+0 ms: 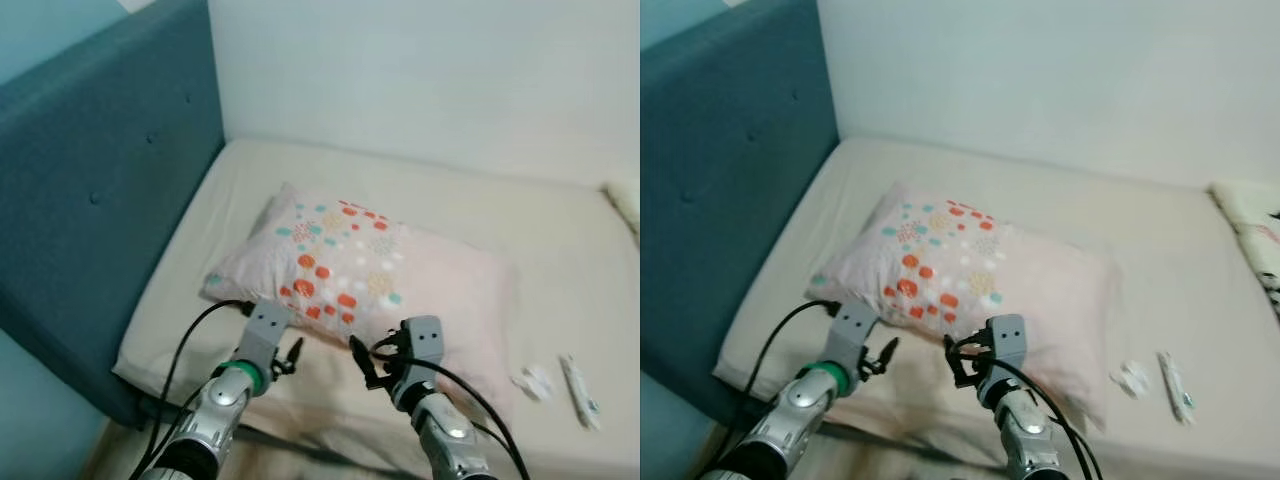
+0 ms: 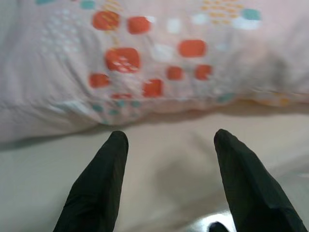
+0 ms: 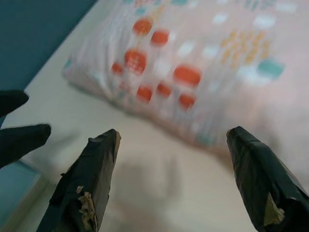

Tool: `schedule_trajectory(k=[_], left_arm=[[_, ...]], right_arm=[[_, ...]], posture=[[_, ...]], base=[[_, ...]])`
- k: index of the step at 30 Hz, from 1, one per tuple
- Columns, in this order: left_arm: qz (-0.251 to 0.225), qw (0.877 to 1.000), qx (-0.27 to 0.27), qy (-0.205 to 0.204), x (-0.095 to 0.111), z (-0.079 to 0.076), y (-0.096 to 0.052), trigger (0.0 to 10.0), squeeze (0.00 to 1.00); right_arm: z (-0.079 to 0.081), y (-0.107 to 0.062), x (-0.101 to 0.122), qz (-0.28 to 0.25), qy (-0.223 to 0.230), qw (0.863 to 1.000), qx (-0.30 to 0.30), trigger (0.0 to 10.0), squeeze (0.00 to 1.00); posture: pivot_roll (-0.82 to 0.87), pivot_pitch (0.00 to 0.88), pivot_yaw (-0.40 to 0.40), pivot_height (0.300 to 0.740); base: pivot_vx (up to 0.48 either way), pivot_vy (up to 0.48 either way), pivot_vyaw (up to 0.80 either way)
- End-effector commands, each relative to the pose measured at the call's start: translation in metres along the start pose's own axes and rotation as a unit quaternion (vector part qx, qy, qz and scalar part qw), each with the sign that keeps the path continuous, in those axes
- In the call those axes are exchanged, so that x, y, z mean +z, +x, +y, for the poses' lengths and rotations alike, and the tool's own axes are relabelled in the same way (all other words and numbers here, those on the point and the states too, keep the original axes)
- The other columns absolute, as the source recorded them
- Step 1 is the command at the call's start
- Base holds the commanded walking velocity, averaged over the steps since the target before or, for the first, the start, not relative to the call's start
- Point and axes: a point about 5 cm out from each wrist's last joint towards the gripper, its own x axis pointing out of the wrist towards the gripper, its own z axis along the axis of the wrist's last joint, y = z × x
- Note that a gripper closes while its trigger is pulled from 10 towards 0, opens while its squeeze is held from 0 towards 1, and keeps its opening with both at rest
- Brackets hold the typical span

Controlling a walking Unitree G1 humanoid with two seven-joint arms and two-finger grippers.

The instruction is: Clean up the room

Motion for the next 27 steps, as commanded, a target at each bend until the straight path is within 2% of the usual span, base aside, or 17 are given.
schedule_trajectory(k=[1, 27], left_arm=[[0.016, 1.000, 0.006, -0.001, -0.0089, 0.0040, -0.0042, 10.0, 0.00], [0.017, 1.000, 0.006, 0.003, -0.0087, 0.0057, -0.0036, 10.0, 0.00]], right_arm=[[0.0024, -0.0017, -0.0048, 0.008, 0.010, 1.000, 0.001, 10.0, 0.00], [0.0070, 0.0021, -0.0018, 0.004, 0.011, 1.000, 0.013, 10.0, 0.00]], posture=[[0.04, 0.048, -0.018, 0.715], [0.04, 0.035, -0.019, 0.715]], base=[[-0.285, 0.000, 0.00], [-0.287, 0.000, 0.00]])
